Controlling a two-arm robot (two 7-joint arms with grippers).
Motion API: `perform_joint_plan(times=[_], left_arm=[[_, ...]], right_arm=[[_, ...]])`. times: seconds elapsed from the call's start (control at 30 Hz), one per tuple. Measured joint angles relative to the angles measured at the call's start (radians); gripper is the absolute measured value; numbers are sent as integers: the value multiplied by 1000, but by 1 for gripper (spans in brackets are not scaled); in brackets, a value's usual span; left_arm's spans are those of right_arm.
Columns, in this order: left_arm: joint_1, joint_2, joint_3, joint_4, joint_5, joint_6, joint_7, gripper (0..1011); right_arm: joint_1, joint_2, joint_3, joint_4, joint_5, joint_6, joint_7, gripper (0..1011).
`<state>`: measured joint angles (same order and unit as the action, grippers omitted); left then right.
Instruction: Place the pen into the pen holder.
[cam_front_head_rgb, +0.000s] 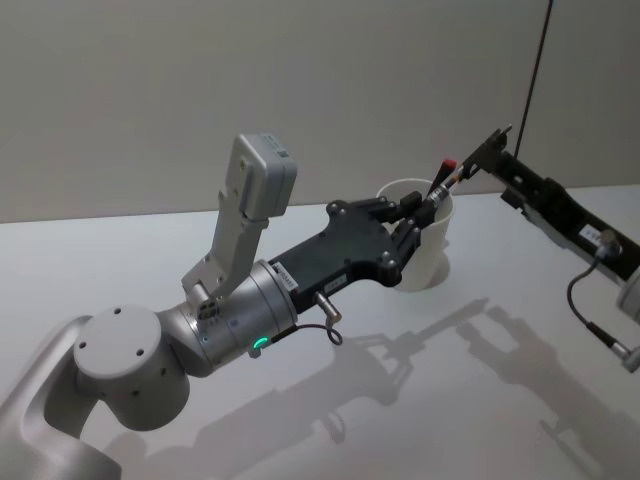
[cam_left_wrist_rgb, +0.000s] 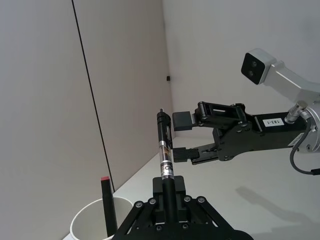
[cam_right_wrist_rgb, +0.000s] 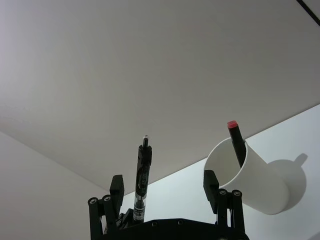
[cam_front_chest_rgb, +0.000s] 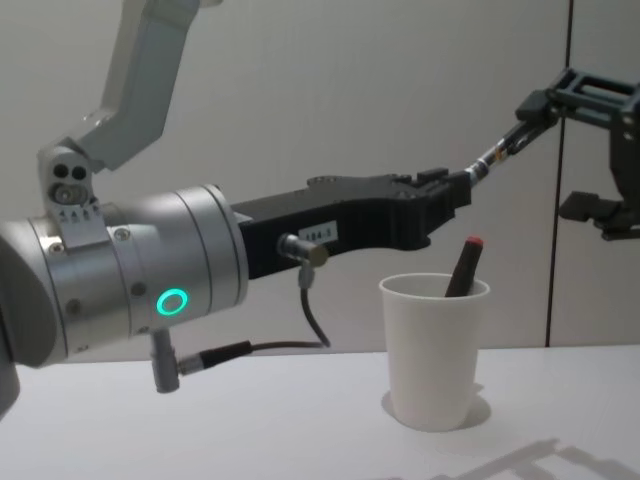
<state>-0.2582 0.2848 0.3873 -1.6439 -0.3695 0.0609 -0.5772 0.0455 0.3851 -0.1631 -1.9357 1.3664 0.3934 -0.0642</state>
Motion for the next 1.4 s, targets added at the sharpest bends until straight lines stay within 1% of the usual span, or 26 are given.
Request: perform_joint_plan(times=[0.23, 0.5, 0.83, 1.4], left_arm=[[0, 0, 0, 0, 0, 0, 0, 130], [0, 0, 0, 0, 0, 0, 0, 130], [0, 0, 0, 0, 0, 0, 0, 130], [0, 0, 0, 0, 0, 0, 0, 130]], right_arm=[[15, -10, -19, 9, -9, -4, -9, 1001], [26, -22, -40, 17, -12, -26, -10, 1001], [38, -37, -61, 30, -13, -51, 2, 1001], [69, -59, -92, 67, -34, -82, 15, 1001]])
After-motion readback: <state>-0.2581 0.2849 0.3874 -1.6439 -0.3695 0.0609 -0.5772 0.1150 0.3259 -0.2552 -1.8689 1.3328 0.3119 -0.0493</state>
